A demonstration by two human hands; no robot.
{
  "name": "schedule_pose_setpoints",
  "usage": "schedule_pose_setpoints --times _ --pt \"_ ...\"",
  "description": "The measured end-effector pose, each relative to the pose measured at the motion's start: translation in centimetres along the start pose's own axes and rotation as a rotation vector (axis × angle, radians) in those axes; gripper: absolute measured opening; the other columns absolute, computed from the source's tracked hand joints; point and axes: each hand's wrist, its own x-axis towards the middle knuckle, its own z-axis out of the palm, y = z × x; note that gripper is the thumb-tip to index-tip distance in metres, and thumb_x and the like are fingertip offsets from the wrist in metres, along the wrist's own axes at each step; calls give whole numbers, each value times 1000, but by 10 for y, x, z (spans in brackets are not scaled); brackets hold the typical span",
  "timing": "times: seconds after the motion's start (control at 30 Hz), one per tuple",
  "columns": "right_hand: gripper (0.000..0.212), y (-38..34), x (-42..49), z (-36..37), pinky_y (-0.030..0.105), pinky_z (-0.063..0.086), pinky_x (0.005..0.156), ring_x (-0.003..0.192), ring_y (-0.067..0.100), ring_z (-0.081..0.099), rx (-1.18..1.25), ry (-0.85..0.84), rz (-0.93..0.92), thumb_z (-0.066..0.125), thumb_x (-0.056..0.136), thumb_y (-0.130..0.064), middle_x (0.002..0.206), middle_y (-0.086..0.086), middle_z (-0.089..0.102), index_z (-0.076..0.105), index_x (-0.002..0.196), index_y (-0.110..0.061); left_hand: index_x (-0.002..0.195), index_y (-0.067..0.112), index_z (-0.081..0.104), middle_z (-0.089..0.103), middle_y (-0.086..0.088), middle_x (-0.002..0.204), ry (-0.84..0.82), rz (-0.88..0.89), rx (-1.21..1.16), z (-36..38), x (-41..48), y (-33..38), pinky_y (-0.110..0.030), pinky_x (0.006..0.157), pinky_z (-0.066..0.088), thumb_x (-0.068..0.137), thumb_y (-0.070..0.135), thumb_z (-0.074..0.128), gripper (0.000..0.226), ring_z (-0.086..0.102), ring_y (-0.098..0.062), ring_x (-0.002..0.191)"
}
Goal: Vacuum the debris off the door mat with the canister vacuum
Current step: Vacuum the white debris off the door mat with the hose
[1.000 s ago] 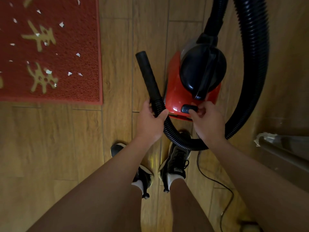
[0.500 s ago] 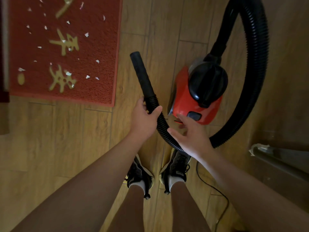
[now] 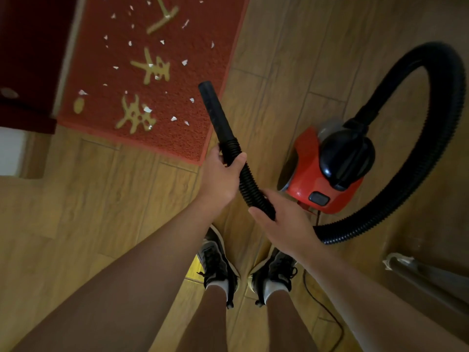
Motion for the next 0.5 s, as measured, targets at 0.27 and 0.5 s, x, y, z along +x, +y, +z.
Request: schedule_pose_setpoints --times 0.27,0.5 --pt "11 -49 25 24 20 40 56 64 3 61 -71 -47 -47 54 99 -43 70 -11 61 57 104 -34 119 29 56 69 6 106 5 -74 -38 -58 19 -4 -38 89 56 100 39 63 23 68 -11 96" --pt "19 -90 53 42 28 48 53 59 7 60 -125 -86 -1 52 101 -44 68 -9 61 60 107 -28 125 29 53 66 5 113 -45 -109 -106 -103 34 -7 -51 96 55 100 32 63 27 66 -20 105"
